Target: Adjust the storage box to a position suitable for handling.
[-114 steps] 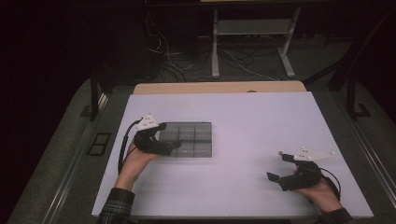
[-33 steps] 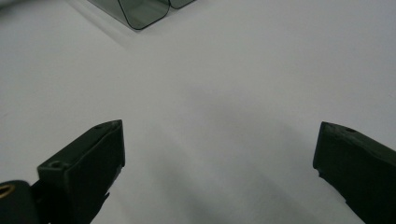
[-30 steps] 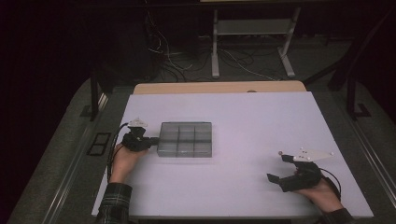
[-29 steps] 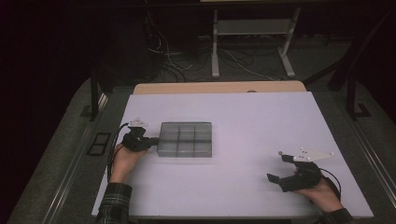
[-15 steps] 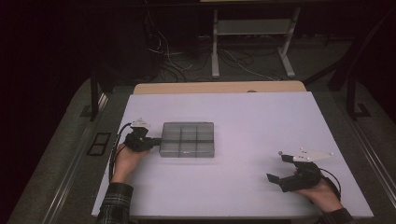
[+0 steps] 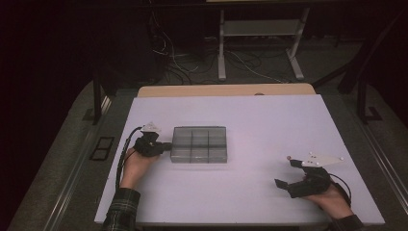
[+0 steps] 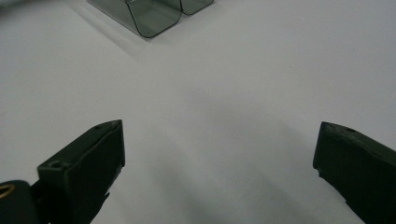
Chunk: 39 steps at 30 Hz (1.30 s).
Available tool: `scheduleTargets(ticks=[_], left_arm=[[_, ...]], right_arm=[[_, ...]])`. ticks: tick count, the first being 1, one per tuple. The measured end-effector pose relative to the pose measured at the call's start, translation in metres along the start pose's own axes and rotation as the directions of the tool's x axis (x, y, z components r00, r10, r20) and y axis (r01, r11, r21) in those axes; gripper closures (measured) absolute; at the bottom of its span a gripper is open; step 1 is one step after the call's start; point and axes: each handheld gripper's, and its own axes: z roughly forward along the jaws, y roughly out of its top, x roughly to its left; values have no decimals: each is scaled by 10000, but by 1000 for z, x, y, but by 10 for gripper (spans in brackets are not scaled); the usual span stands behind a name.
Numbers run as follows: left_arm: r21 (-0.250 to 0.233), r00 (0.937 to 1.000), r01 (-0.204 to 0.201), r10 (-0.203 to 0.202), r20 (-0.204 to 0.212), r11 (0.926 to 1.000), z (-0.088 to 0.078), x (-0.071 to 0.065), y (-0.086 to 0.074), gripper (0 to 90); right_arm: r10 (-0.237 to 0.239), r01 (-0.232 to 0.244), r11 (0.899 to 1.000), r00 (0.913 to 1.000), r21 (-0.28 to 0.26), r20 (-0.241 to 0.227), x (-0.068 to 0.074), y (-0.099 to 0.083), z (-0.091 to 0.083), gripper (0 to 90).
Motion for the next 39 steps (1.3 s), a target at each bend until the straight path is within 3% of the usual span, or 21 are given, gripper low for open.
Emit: scheduleTargets(ticks=[39], left_arm=[[239, 9947, -985, 976, 335, 9949, 29, -35, 17, 886]], right_arm=[[36, -36, 10000, 10000, 28, 20, 0, 0, 1, 21]])
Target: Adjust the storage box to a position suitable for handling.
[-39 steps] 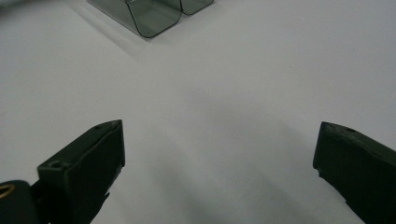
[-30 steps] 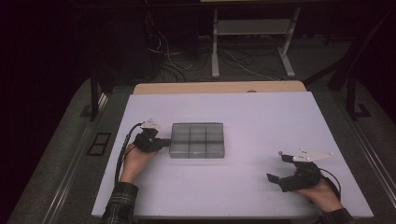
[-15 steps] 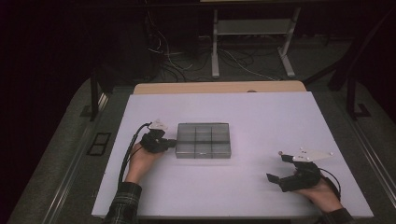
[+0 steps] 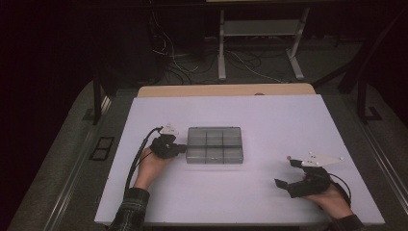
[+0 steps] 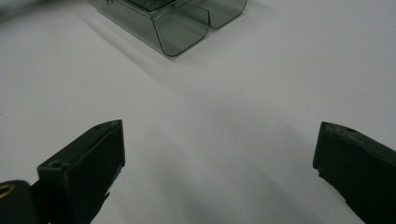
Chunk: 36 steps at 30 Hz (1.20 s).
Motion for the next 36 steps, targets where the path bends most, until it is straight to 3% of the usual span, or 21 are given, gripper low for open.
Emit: scheduleTargets(ticks=[22, 36], left_arm=[[-138, 9981, -593, 596, 178, 9981, 21, -23, 16, 886], [-306, 9971, -728, 735, 221, 9969, 33, -38, 23, 887]], right_arm=[[34, -34, 10000, 10000, 13, 18, 0, 0, 0, 21], [32, -32, 10000, 10000, 15, 20, 0, 0, 0, 21]])
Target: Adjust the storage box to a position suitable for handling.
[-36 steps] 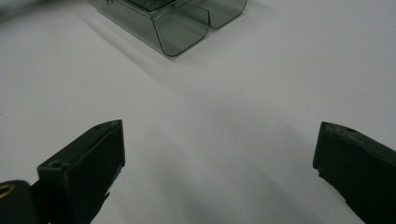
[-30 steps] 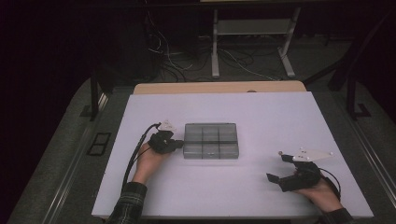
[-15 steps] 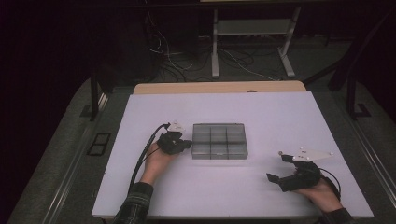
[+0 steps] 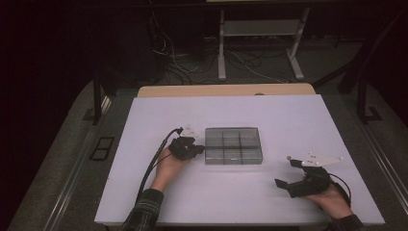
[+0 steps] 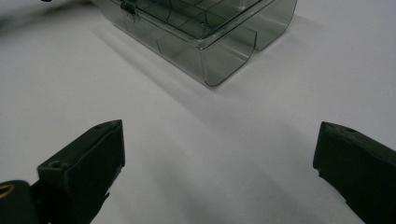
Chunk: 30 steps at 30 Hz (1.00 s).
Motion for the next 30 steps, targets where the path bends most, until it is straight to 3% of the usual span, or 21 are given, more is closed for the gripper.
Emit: scheduleTargets(ticks=[9, 15, 19, 23, 30], left_arm=[[-73, 9999, -13, 14, 101, 10000, 4, -4, 2, 886], [-311, 9999, 159, -158, 16, 9994, -8, -3, -2, 849], [-582, 9993, 348, -355, -103, 9977, -22, -5, -13, 763], [-888, 9986, 518, -528, -85, 9947, -38, -8, -25, 607], [-1369, 9977, 655, -673, -87, 9884, -54, -22, -42, 389]], right_arm=[[7, -7, 10000, 10000, 5, 5, 0, 0, 0, 21], [49, -49, 10000, 10000, -77, -31, -1, 0, -1, 21], [-10, 9, 9999, 9999, -113, -125, 0, 5, -2, 21], [-19, 15, 9999, 9994, -127, -357, 0, 16, -2, 22], [182, -201, 9993, 9979, -307, -614, -6, 32, 2, 149]])
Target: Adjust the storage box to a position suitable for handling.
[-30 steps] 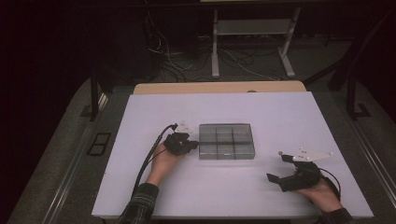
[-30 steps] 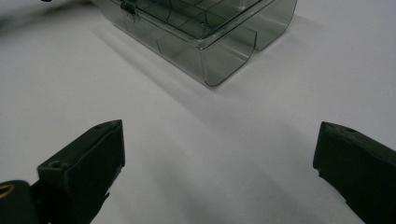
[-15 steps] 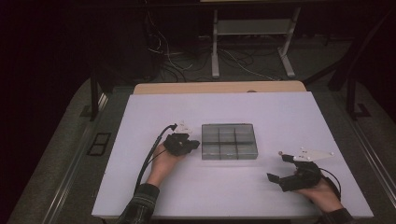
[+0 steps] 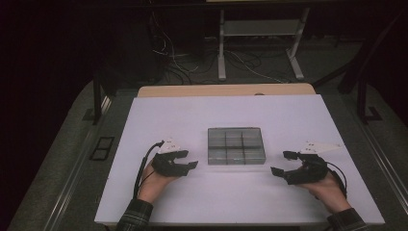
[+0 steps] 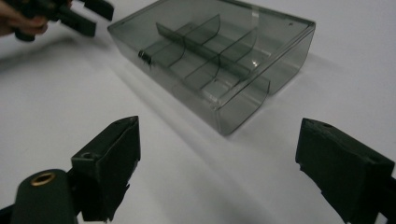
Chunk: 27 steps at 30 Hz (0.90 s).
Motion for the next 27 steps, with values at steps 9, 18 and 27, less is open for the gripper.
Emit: scheduleTargets(ticks=[9, 18, 27], left_arm=[[-291, 9993, -371, 371, 7, 9989, -10, -15, -15, 225], [-588, 9995, -327, 329, 15, 9977, -17, -23, -23, 101], [-427, 9988, -483, 483, -30, 9979, -18, -27, -21, 0]], right_arm=[[-5, 5, 10000, 10000, 2, 54, -9, 23, 14, 296], [-221, 220, 9996, 9997, -151, -63, -15, 48, 27, 463], [-370, 380, 9987, 9989, 347, -275, -20, 76, 54, 653]])
